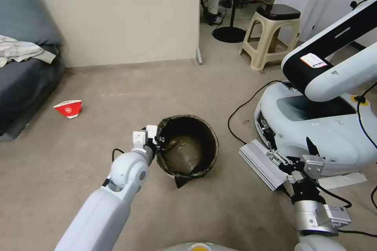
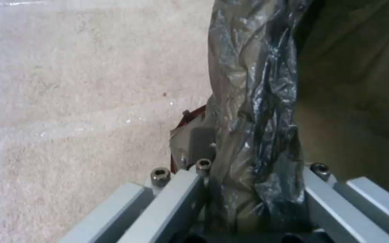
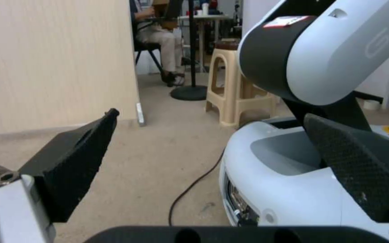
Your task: Pick up the trash can from the floor.
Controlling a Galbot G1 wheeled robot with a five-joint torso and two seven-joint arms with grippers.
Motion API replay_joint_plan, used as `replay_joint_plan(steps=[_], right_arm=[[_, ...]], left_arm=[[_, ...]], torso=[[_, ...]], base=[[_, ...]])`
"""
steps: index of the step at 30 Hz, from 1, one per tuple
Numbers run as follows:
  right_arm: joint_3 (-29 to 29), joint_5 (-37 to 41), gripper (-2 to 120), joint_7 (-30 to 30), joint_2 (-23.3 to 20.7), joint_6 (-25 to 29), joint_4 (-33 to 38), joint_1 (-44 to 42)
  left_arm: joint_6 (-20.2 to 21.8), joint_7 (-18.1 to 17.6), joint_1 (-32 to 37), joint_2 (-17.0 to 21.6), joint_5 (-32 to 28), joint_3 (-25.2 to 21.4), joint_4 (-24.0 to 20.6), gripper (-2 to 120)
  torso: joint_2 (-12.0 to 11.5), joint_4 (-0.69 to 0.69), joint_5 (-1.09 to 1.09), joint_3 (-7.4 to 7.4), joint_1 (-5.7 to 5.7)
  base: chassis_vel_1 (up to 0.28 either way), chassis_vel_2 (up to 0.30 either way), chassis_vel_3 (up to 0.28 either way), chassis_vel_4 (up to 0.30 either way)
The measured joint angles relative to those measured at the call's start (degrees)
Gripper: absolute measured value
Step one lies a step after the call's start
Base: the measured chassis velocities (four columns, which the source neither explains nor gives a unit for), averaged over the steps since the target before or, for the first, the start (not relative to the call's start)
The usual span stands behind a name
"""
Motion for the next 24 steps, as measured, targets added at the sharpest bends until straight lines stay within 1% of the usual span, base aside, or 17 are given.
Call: replay_joint_plan(steps=[4, 5, 12, 17, 24], right_arm=[[-0.24, -0.07, 100, -0.07, 0.03, 0.02, 0.06, -0.05], [-0.24, -0.07, 100, -0.07, 0.03, 0.02, 0.06, -0.05], [-0.39, -0.1, 100, -0.1, -0.19, 0.15, 0.07, -0.16], [-0.57, -0.1, 100, -0.12, -0.45, 0.25, 0.2, -0.2], [-0.9, -0.1, 100, -0.14, -0.69, 0.38, 0.48, -0.41]], left_arm=[[0.0, 0.1, 1.75, 1.61, -2.55, -2.3, -3.21, 1], [0.0, 0.1, 1.75, 1.61, -2.55, -2.3, -3.21, 1], [0.0, 0.51, 5.22, 2.93, -4.6, -5.86, -7.83, 1], [-0.01, 0.64, 7.24, 3.04, -5.27, -7.6, -9.77, 1], [-0.01, 0.77, 9.21, 3.14, -5.37, -9.06, -11.36, 1]], torso=[[0.0, 0.0, 0.0, 0.0, 0.0], [0.0, 0.0, 0.0, 0.0, 0.0], [0.0, 0.0, 0.01, -0.01, 0.0], [0.0, 0.0, 0.01, -0.01, 0.0], [0.0, 0.0, 0.01, -0.01, 0.0]], base=[[0.0, 0.0, 0.0, 0.0], [0.0, 0.0, 0.0, 0.0], [0.0, 0.0, 0.0, 0.0], [0.0, 0.0, 0.0, 0.0], [0.0, 0.0, 0.0, 0.0]])
